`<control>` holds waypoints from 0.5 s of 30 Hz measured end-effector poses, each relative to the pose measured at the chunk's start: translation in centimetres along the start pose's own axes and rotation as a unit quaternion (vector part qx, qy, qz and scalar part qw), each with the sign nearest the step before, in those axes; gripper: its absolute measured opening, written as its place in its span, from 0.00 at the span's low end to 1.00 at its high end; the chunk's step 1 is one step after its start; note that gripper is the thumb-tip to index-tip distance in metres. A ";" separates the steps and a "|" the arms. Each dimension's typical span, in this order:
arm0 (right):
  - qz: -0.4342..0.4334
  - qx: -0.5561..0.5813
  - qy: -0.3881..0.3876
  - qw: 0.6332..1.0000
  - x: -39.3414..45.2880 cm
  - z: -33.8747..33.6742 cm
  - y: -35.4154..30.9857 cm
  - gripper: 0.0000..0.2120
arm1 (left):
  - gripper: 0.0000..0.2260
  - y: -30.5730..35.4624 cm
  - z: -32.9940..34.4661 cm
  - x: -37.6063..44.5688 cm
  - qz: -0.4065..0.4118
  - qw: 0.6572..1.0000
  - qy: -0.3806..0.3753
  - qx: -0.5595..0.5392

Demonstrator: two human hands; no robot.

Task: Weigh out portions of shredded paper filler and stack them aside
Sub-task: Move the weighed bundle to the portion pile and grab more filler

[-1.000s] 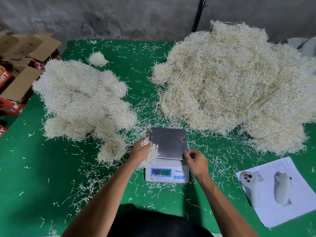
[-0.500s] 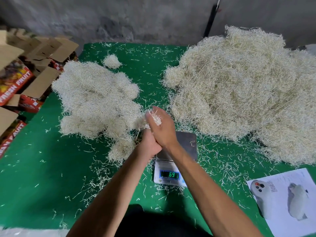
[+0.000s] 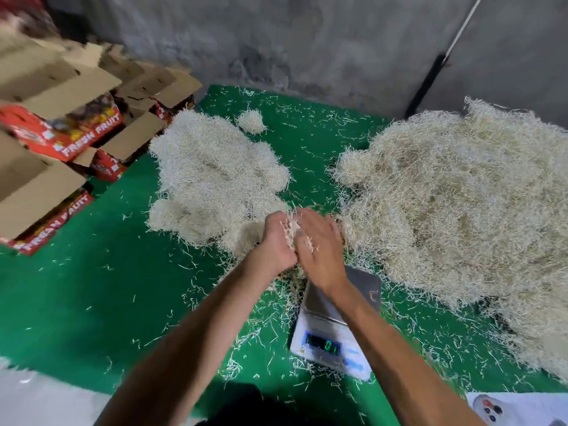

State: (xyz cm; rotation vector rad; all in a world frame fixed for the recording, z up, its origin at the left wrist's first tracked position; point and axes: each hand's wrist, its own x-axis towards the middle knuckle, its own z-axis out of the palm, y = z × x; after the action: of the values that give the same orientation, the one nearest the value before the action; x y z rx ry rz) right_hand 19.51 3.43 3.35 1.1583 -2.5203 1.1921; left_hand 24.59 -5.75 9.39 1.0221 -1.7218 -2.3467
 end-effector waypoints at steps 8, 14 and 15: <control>0.025 -0.003 -0.246 0.969 -1.2 3.4 1.5 0.22 | 0.25 -3.4 -6.8 3.0 -0.192 0.960 0.004 -0.203; 0.173 0.114 -0.228 0.951 5.3 5.9 -2.5 0.25 | 0.18 -5.6 -15.6 5.0 -0.052 0.969 0.161 -0.181; 0.189 0.159 -0.193 0.950 7.4 5.8 -3.6 0.27 | 0.13 -5.7 -16.1 5.1 -0.050 0.968 0.222 -0.111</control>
State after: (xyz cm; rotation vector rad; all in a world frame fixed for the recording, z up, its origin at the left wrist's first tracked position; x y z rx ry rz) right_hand 17.97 -6.44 4.53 1.0879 -3.0319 1.6562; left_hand 31.06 -19.08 -0.48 1.4773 -1.2437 -2.0850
